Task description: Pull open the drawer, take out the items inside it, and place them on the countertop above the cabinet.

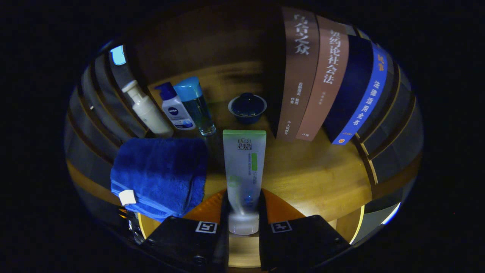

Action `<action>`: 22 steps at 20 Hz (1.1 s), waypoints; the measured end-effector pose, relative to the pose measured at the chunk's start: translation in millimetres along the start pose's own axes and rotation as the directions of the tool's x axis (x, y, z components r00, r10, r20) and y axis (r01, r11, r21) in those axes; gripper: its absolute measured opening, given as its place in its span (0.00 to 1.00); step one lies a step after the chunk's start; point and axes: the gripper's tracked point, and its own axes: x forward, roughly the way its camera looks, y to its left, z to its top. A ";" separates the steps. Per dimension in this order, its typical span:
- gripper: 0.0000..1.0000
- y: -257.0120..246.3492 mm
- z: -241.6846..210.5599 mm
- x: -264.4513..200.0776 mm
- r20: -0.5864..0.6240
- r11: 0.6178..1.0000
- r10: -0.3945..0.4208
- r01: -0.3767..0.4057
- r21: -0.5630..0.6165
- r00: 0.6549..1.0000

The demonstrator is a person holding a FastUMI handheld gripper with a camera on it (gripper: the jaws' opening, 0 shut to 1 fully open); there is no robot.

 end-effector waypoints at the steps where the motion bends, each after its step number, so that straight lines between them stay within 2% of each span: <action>1: 0.36 0.8 0.1 5.3 -0.003 1.000 -0.003 0.003 0.001 1.000; 4: 0.36 1.5 -3.9 11.6 -0.024 1.000 -0.004 0.005 0.009 1.000; 8: 0.43 3.9 -4.3 16.7 -0.017 1.000 0.018 -0.017 0.025 1.000; 10: 0.55 4.9 0.3 12.7 0.009 0.999 0.022 -0.022 0.024 1.000; 13: 1.00 4.0 2.9 7.5 0.027 1.000 0.014 -0.014 0.006 1.000; 19: 1.00 6.7 -4.1 -32.2 0.093 1.000 0.025 -0.026 0.013 0.995; 22: 1.00 9.6 -17.5 -67.6 0.168 0.998 0.049 -0.053 0.021 0.985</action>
